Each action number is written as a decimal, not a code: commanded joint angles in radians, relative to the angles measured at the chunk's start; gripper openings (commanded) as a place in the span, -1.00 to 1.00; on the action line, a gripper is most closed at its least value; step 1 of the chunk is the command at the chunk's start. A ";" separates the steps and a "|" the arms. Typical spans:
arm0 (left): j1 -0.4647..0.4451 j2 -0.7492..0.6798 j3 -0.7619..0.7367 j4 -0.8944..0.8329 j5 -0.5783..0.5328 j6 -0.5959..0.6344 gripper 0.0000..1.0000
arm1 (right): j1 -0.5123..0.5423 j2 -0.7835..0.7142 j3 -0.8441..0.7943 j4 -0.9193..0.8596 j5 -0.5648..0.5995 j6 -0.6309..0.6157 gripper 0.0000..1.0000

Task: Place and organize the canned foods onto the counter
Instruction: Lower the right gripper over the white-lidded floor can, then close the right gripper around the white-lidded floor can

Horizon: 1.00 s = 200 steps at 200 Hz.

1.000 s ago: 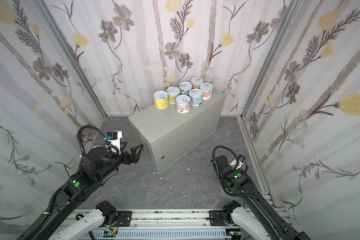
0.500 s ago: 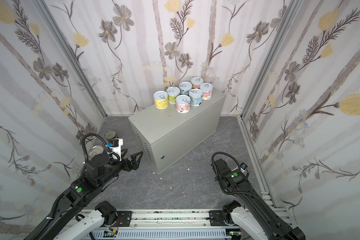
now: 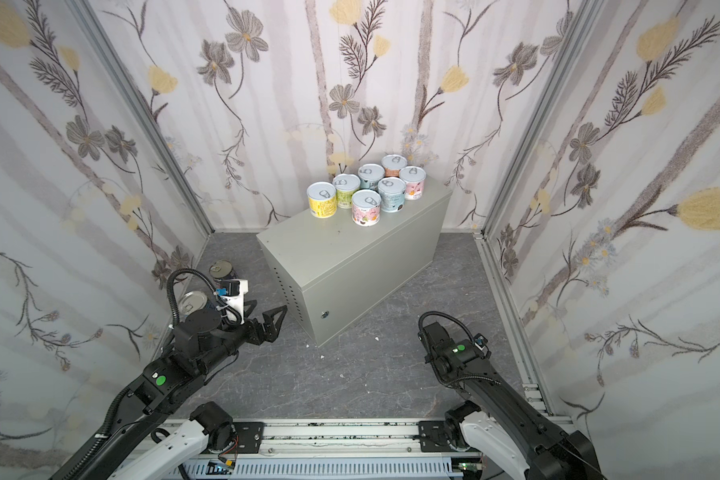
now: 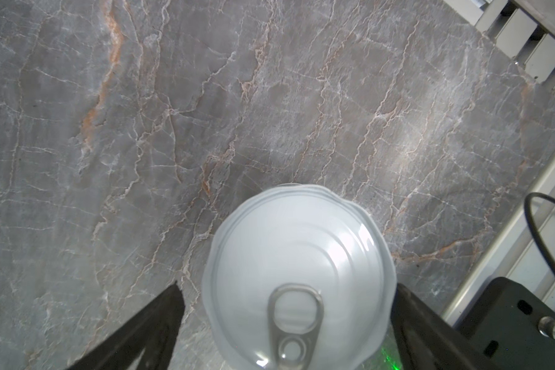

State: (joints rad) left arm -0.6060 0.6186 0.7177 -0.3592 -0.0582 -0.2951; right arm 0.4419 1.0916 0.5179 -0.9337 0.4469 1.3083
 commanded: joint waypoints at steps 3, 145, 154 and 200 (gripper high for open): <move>0.001 0.008 -0.001 0.022 0.001 -0.007 1.00 | -0.013 0.023 -0.001 0.067 0.003 0.005 0.99; 0.002 0.010 -0.027 0.022 -0.016 -0.018 1.00 | -0.121 0.040 -0.018 0.406 -0.116 -0.350 0.99; 0.002 0.010 -0.028 0.021 -0.018 -0.019 1.00 | -0.120 0.048 -0.018 0.432 -0.134 -0.378 0.99; 0.002 0.002 -0.027 0.015 -0.028 -0.024 1.00 | -0.087 0.080 -0.019 0.562 -0.215 -0.487 0.99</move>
State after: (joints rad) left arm -0.6060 0.6258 0.6914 -0.3569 -0.0689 -0.3111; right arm 0.3393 1.1633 0.4973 -0.5064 0.2920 0.8883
